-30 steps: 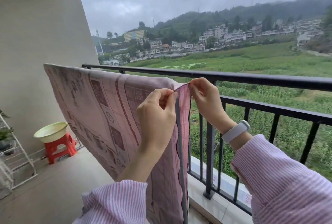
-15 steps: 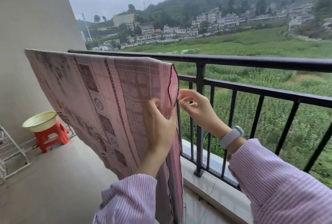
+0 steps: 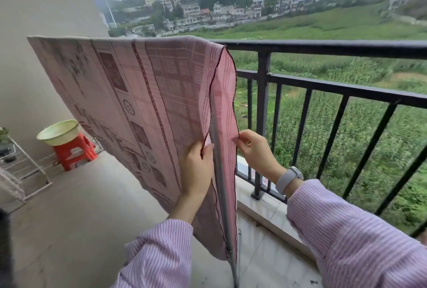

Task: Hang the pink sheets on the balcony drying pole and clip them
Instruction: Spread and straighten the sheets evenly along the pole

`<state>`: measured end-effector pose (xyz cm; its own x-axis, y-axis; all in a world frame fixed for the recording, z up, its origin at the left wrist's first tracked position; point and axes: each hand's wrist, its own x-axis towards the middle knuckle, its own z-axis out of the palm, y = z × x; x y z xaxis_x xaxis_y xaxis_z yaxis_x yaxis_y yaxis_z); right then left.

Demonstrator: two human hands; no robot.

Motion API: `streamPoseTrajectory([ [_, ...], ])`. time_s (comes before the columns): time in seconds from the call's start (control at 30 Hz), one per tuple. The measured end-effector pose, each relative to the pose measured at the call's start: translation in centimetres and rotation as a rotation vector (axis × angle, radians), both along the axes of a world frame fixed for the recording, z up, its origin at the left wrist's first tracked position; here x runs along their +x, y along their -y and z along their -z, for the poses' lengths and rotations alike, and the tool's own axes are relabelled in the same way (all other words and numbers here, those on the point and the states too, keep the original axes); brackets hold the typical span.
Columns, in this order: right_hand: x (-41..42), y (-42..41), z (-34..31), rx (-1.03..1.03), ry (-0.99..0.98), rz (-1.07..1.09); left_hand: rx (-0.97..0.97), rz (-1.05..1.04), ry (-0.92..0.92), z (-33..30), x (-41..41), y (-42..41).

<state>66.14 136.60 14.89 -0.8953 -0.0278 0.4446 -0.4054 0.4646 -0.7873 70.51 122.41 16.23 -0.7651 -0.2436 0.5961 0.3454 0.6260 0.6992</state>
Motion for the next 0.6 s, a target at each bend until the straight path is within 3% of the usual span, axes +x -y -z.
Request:
streamPoseTrajectory([
  [0.37, -0.4, -1.3, -2.6, -0.052, -0.208, 0.070, -0.002, 0.068, 0.029, 2.4, 3.4, -1.3],
  [0.6, 0.3, -1.6, 0.1, -0.138, -0.117, 0.077, -0.095, 0.127, 0.031, 3.0, 2.0, -2.6],
])
